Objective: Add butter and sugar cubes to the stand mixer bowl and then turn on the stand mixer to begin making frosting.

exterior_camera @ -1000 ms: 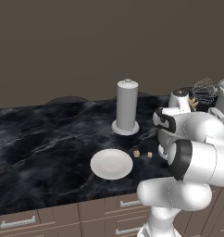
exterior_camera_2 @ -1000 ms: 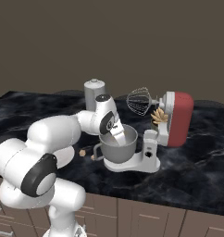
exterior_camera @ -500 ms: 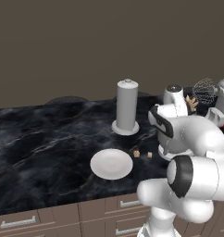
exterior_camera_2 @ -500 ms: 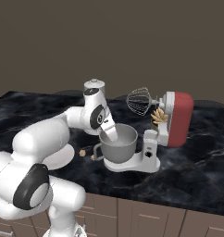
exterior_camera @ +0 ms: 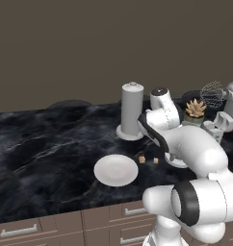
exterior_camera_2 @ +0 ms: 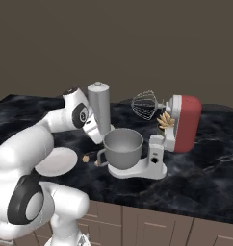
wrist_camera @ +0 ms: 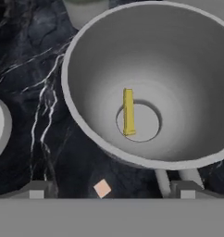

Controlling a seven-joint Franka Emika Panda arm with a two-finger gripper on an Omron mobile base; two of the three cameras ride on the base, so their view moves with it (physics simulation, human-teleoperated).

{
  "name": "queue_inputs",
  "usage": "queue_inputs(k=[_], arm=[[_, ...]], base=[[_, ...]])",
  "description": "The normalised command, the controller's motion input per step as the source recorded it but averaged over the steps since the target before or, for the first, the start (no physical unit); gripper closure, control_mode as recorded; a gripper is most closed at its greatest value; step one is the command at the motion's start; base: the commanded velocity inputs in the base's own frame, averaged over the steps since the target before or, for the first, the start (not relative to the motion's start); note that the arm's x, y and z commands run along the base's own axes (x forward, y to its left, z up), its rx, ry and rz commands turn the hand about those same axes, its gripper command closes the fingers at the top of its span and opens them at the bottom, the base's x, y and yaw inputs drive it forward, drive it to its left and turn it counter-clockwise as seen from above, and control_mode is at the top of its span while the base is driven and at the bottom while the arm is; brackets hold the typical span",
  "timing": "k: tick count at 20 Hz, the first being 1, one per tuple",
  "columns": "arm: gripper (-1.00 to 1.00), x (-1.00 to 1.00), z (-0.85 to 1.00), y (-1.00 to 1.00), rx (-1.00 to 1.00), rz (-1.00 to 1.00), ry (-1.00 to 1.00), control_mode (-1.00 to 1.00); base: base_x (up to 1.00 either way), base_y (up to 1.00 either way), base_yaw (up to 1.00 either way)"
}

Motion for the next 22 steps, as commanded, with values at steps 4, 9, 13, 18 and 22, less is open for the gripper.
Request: queue_inputs(k=[4, 9, 13, 18, 22], arm=[[-1.00, -0.20, -0.12, 0.25, 0.00, 0.00, 0.03, -1.00], [-1.00, -0.07, -0.13, 0.23, 0.06, 0.00, 0.04, -1.00], [-1.00, -0.03, -0.30, 0.27, 0.12, 0.00, 0.01, -1.00], [-1.00, 0.00, -0.35, 0.27, 0.10, 0.00, 0.00, -1.00], [-1.00, 0.07, -0.30, 0.26, 0.03, 0.00, 0.01, -1.00]], base=[[0.00, 0.00, 0.00], [0.00, 0.00, 0.00], [0.00, 0.00, 0.00], [0.00, 0.00, 0.00], [0.00, 0.00, 0.00]])
